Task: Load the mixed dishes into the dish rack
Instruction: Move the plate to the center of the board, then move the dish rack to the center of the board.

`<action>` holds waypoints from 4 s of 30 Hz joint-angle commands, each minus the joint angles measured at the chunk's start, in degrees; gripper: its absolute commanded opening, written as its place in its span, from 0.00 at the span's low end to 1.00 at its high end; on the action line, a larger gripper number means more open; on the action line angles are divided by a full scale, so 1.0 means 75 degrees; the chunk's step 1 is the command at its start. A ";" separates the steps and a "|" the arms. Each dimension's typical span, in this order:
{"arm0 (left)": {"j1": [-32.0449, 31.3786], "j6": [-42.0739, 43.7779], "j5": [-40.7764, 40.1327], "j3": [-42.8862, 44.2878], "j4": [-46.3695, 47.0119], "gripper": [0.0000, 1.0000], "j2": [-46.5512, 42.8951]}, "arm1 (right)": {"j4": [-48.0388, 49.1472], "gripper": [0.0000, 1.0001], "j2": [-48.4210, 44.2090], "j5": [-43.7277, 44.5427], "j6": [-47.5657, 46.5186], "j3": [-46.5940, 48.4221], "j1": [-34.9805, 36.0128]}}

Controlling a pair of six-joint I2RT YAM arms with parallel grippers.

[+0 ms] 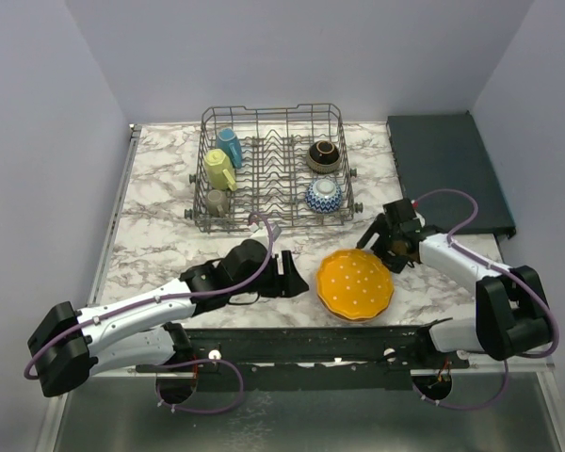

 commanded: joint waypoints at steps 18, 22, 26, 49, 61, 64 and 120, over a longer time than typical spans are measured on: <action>0.1329 0.0469 0.0184 0.0451 -0.0854 0.70 -0.0497 | -0.1694 0.90 -0.0783 0.0341 -0.0014 0.0767 0.0494; 0.1591 0.0522 0.0134 0.0630 -0.1075 0.70 -0.0532 | -0.2179 0.92 -0.0748 0.1310 -0.0492 0.1749 0.0491; 0.1845 0.0384 -0.0020 0.0864 -0.1197 0.70 -0.0336 | -0.2315 0.92 -0.0542 0.1427 -0.0888 0.2546 0.0491; 0.2220 -0.3173 -0.2247 0.2706 -0.1235 0.87 0.1569 | -0.2036 0.96 -0.0962 0.1451 -0.1957 0.3059 0.0493; 0.2312 -0.5429 -0.2516 0.2961 -0.1264 0.99 0.2504 | -0.2069 0.97 -0.1555 0.1444 -0.2076 0.2721 0.0488; 0.2337 -0.5663 -0.2596 0.2979 -0.1343 0.99 0.2645 | -0.2104 0.97 -0.1678 0.1502 -0.2093 0.2627 0.0493; 0.4025 -0.3338 -0.1316 0.2521 -0.0906 0.00 0.3366 | -0.2134 0.99 -0.2350 0.1088 -0.2268 0.1934 0.0492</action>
